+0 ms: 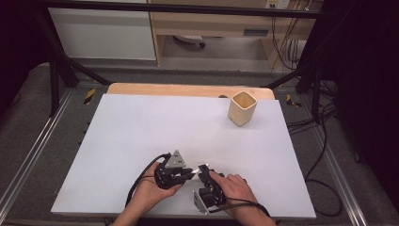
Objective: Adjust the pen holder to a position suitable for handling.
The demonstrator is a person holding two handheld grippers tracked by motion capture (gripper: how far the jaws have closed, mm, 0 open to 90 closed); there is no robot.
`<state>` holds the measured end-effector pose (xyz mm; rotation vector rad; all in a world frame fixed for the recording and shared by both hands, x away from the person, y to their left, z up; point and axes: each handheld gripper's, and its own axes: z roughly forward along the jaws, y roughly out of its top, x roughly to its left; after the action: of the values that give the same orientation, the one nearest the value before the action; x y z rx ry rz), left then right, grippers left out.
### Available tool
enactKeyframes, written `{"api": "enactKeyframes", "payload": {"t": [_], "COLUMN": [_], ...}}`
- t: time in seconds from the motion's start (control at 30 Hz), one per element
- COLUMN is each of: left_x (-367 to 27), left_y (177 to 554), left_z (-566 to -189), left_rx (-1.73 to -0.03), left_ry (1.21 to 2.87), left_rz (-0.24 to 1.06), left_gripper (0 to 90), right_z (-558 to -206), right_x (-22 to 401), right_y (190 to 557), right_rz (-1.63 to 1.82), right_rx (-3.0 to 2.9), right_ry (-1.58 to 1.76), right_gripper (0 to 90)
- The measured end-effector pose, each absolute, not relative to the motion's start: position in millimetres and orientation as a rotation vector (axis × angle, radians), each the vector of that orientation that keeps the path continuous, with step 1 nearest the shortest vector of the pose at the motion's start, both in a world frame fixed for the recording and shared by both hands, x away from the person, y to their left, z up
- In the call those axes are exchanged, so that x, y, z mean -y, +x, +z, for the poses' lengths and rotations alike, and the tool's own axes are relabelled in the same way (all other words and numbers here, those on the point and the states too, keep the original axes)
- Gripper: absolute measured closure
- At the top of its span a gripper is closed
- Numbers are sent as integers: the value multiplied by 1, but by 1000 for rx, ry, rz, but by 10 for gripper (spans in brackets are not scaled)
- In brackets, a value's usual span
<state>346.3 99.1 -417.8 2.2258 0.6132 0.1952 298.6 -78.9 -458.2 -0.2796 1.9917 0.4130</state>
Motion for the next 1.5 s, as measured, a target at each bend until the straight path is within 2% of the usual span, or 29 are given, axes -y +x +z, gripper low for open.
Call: {"api": "enactKeyframes", "payload": {"t": [0.47, 0.73, 0.83, 0.93, 0.97, 1.2, 1.5], "left_x": [-96, -96, -102, -106, -112, -127, -131], "left_y": [345, 345, 347, 348, 349, 352, 353], "left_z": [-420, -422, -420, -417, -413, -404, -403], "left_rx": [-580, -574, -608, -617, -641, -706, -758], "left_ry": [2246, 2221, 2139, 2077, 2017, 1844, 1777], "left_rz": [152, 148, 193, 243, 265, 309, 327], "left_gripper": [792, 784, 667, 644, 600, 511, 388], "right_z": [-461, -460, -459, -458, -456, -452, -447], "right_x": [77, 80, 82, 84, 88, 101, 111], "right_y": [295, 296, 298, 301, 305, 318, 327], "right_rz": [347, 376, 379, 396, 417, 492, 591], "right_rx": [-1997, -2049, -2060, -2073, -2094, -2144, -2185], "right_ry": [-385, -346, -325, -292, -240, -77, 50], "right_gripper": [781, 788, 788, 789, 788, 788, 789]}}
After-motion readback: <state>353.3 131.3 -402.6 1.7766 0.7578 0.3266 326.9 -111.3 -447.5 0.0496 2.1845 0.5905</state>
